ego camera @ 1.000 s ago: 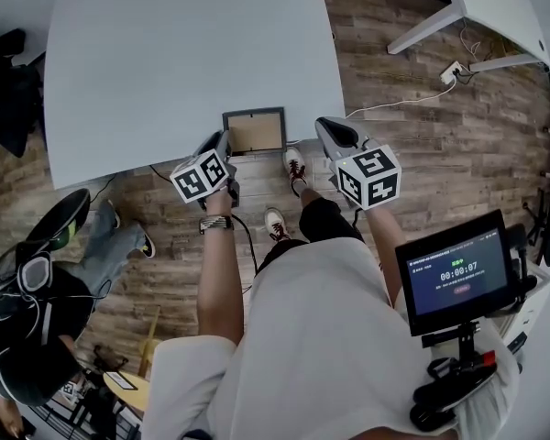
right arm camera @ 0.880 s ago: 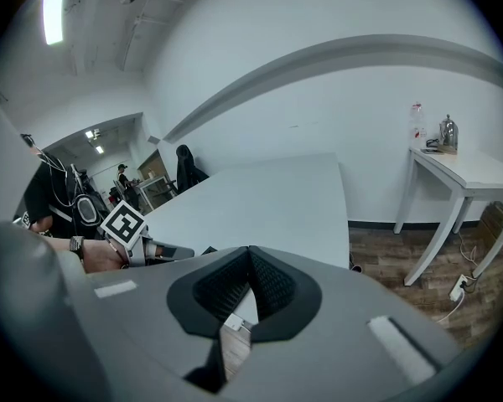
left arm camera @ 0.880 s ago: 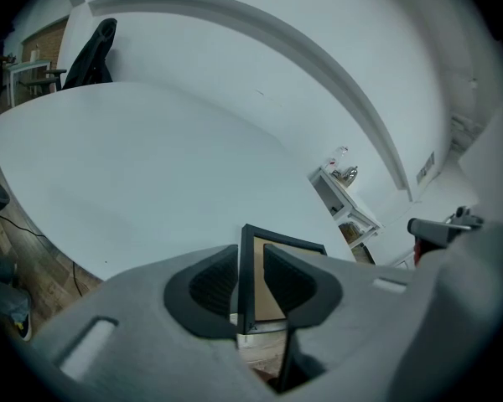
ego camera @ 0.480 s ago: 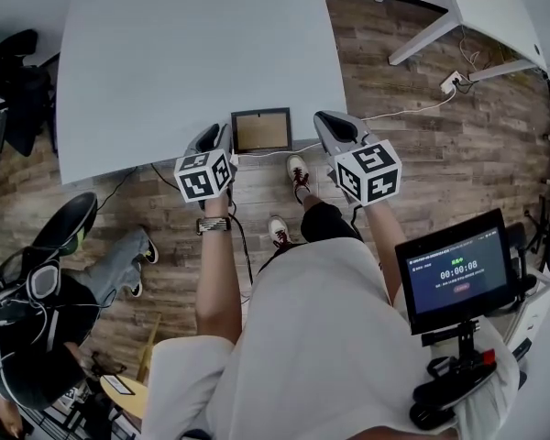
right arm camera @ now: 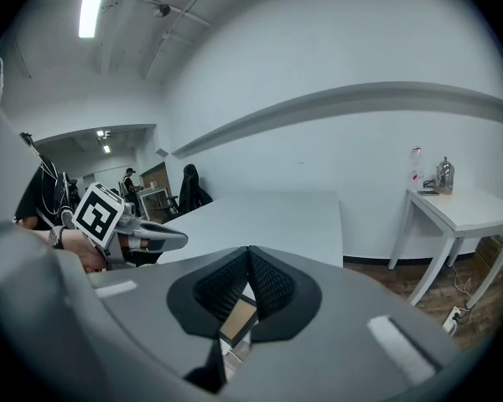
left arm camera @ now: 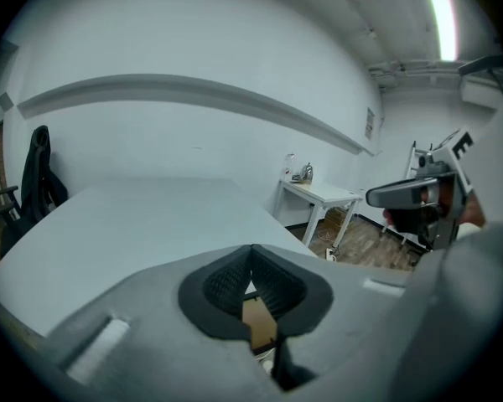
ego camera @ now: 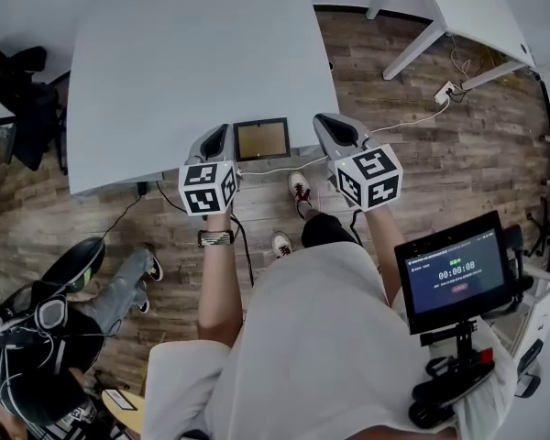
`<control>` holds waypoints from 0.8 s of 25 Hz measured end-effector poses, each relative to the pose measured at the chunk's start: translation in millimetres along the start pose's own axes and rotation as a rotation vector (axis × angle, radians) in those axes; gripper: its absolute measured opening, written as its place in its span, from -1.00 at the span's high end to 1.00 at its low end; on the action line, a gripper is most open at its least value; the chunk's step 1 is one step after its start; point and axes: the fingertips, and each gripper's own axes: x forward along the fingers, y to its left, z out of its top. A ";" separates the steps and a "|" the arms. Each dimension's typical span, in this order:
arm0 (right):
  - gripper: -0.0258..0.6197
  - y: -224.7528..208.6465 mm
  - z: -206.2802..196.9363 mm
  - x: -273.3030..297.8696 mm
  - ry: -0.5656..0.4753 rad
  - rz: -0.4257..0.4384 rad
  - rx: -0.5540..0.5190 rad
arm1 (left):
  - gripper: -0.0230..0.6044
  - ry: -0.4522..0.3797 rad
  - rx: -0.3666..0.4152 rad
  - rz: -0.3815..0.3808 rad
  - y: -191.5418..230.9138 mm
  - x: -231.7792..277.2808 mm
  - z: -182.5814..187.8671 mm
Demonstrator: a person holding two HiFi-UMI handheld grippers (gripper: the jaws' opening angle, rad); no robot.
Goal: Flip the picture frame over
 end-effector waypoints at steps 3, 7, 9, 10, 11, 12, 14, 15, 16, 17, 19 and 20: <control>0.91 15.0 14.4 -34.1 -0.055 -0.012 -0.028 | 0.91 -0.068 0.072 -0.023 -30.3 -37.3 21.7; 0.91 39.6 42.9 -75.5 -0.126 -0.012 -0.069 | 0.91 -0.142 0.158 -0.058 -66.7 -86.1 54.2; 0.91 46.4 53.2 -83.9 -0.147 -0.006 -0.089 | 0.91 -0.173 0.184 -0.065 -75.6 -98.3 69.1; 0.91 49.2 57.1 -88.4 -0.157 -0.004 -0.098 | 0.92 -0.191 0.198 -0.067 -79.9 -103.9 76.2; 0.91 51.8 60.6 -94.2 -0.170 -0.003 -0.107 | 0.91 -0.210 0.213 -0.068 -85.3 -110.4 82.8; 0.91 54.8 63.9 -101.5 -0.183 -0.003 -0.114 | 0.91 -0.227 0.232 -0.071 -91.8 -117.9 88.8; 0.91 61.7 72.7 -117.4 -0.215 -0.003 -0.128 | 0.91 -0.255 0.276 -0.078 -106.3 -135.1 100.5; 0.91 65.4 78.9 -124.1 -0.233 -0.002 -0.134 | 0.91 -0.269 0.299 -0.080 -112.4 -143.7 107.2; 0.91 68.9 86.1 -129.0 -0.252 -0.001 -0.140 | 0.91 -0.285 0.320 -0.079 -116.7 -151.4 114.6; 0.91 71.9 93.6 -131.7 -0.268 0.000 -0.146 | 0.91 -0.301 0.340 -0.076 -119.1 -157.8 122.4; 0.91 76.3 106.3 -132.4 -0.289 0.002 -0.161 | 0.91 -0.330 0.372 -0.066 -120.2 -167.1 136.8; 0.91 78.0 110.7 -132.3 -0.297 0.005 -0.167 | 0.91 -0.343 0.384 -0.061 -120.3 -170.8 142.6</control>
